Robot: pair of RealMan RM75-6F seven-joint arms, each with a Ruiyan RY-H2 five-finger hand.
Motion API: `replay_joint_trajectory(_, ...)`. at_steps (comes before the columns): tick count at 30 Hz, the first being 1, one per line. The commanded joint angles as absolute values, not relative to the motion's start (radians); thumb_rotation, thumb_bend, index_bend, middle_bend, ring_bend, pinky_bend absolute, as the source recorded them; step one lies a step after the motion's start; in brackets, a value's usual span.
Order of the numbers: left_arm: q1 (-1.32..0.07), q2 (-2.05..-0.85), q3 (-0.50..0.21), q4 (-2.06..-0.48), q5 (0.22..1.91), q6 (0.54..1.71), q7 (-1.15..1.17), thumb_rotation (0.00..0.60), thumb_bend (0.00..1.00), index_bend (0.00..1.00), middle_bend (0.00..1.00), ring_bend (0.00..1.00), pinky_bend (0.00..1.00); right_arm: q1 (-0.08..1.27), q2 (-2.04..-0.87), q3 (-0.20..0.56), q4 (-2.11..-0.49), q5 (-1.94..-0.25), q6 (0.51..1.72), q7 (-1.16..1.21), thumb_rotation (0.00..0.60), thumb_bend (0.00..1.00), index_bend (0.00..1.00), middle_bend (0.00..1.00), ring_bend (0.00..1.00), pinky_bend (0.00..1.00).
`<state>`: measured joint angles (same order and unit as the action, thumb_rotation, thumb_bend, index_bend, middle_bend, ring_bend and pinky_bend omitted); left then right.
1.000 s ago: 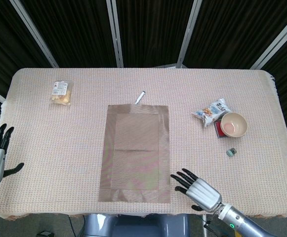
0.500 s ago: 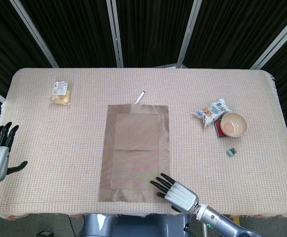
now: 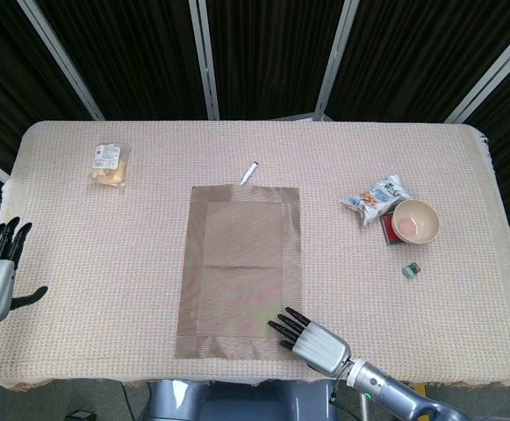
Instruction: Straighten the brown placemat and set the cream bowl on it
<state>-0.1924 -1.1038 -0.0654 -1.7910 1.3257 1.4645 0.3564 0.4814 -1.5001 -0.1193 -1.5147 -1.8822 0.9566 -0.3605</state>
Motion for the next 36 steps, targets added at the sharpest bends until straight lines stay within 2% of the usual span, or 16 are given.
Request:
replay_joint_trajectory(1,-0.195,-1.110,-0.067,-1.788,1.326,1.460,0.365,0.600,0.03,0.00,0.00,0.00,0.00,0.490,-1.505,-0.118,-1.512,-1.882,0.965,-0.349,0.600,0.14,0.34,0.00,0.00,0.00)
replay_joint_trajectory(23,-0.191,-1.111,-0.080,-1.787,1.311,1.441,0.364,0.600,0.03,0.00,0.00,0.00,0.00,0.518,-1.550,-0.132,-1.497,-1.844,0.974,-0.358,0.600,0.14,0.35,0.00,0.00,0.00)
replay_joint_trajectory(36,-0.189,-1.107,-0.084,-1.789,1.308,1.435,0.361,0.600,0.02,0.00,0.00,0.00,0.00,0.525,-1.509,-0.156,-1.515,-1.841,0.988,-0.362,0.600,0.14,0.36,0.00,0.00,0.00)
